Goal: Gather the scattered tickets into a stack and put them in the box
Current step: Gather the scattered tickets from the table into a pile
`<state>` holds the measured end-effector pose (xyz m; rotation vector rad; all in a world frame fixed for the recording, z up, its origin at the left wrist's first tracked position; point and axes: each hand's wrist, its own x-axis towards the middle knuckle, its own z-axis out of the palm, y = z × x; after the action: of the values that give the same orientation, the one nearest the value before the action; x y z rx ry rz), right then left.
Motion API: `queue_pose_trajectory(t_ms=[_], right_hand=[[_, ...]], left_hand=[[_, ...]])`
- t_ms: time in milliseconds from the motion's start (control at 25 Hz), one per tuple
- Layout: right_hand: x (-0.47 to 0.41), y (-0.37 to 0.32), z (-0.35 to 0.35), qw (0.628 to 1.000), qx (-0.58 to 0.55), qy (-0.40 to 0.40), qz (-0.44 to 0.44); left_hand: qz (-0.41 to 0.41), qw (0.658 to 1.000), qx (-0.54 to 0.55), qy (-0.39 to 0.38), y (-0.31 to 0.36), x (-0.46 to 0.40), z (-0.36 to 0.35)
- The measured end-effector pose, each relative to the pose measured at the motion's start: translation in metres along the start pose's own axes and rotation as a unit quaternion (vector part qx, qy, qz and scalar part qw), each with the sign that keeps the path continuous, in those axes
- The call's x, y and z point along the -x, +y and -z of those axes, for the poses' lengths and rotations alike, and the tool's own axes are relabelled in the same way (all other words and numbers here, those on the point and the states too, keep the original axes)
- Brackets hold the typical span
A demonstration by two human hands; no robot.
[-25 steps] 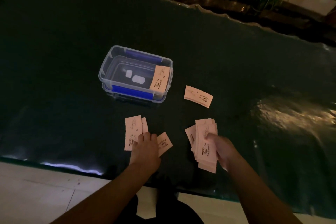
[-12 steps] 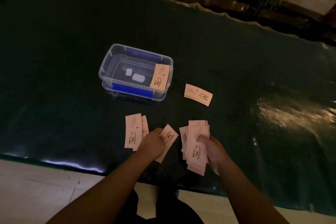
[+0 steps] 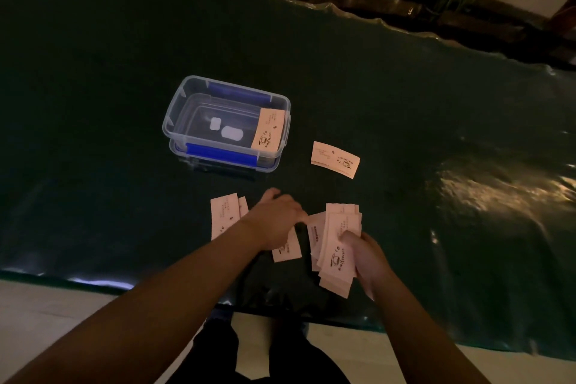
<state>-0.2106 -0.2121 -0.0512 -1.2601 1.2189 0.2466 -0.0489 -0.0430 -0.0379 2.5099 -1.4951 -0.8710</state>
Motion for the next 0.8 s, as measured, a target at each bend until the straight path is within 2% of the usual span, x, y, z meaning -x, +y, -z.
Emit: queue_pose_trajectory(t_ms=[80,120,200,240,360,480,560,800], right_hand=[[0.000,0.001,0.003,1.000,-0.008,-0.005,-0.006],[0.001,0.001,0.005,1.000,-0.014,-0.011,-0.009],[-0.001,-0.001,0.008,0.999,-0.026,-0.026,-0.012],[-0.002,-0.002,0.008,0.999,-0.029,-0.033,-0.016],[-0.002,-0.005,0.001,0.997,-0.034,-0.060,-0.032],[0.002,-0.005,-0.011,0.995,-0.035,-0.083,-0.030],[0.002,-0.005,-0.015,0.995,-0.044,-0.082,-0.027],[0.008,-0.015,-0.022,0.985,-0.140,-0.090,-0.043]], left_hand=[[0.119,0.986,0.085,0.075,0.005,0.002,-0.015],[0.203,0.963,0.150,0.092,0.008,0.006,-0.023],[0.320,0.920,0.214,0.071,0.018,0.015,-0.040],[0.342,0.915,0.205,0.058,0.024,0.018,-0.047],[0.360,0.902,0.222,0.088,0.039,0.016,-0.051],[0.373,0.849,0.358,0.110,0.043,0.009,-0.044],[0.388,0.819,0.405,0.116,0.040,0.006,-0.042],[0.356,0.795,0.459,0.177,0.009,0.024,-0.045]])
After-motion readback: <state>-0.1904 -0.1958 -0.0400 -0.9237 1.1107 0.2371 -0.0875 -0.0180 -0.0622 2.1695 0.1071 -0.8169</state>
